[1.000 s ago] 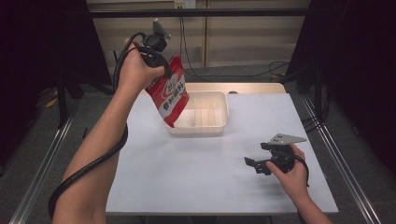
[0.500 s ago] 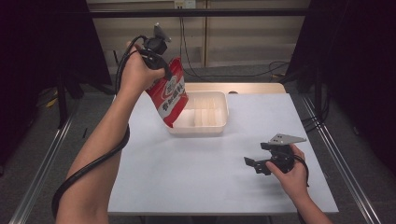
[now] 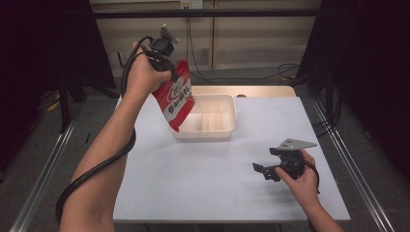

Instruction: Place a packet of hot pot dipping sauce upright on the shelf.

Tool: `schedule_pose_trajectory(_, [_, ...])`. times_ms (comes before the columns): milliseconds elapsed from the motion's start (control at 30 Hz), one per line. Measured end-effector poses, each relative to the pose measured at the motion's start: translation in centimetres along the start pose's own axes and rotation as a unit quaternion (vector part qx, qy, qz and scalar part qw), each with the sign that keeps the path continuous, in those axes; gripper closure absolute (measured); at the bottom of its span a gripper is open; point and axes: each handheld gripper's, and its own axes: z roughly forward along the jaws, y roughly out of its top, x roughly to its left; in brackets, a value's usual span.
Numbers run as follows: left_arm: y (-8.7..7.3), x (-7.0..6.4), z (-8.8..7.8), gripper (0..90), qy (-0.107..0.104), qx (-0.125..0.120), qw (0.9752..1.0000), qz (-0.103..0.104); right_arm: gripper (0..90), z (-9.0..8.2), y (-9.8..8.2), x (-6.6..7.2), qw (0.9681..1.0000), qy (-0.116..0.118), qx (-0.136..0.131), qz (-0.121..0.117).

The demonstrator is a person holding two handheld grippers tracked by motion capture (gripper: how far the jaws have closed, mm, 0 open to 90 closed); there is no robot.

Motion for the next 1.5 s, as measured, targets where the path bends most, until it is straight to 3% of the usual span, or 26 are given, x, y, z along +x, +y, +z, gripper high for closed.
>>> schedule_pose_trajectory(367, [-0.3, 0.1, 1.4, 90.0, 0.000, 0.001, 1.0000, 0.008, 7.0, -0.1, 0.0, -0.2, 1.0000, 0.001, -0.001, 0.001])
schedule_pose_trajectory(633, [-0.9, 0.0, 2.4, 90.0, -0.015, 0.002, 0.9998, 0.009, 7.0, 0.0, -0.1, 0.0, 1.0000, 0.001, 0.001, 0.003])
schedule_pose_trajectory(1000, [-1.6, 0.2, 3.9, 90.0, -0.025, -0.001, 0.9996, -0.010, 7.0, 0.0, -0.1, 0.1, 1.0000, 0.002, 0.004, 0.001])
schedule_pose_trajectory(1500, [-2.2, 0.8, 4.8, 89.8, -0.031, -0.001, 0.9994, -0.018, 7.0, 0.0, -0.1, 0.1, 1.0000, 0.003, 0.002, 0.001])
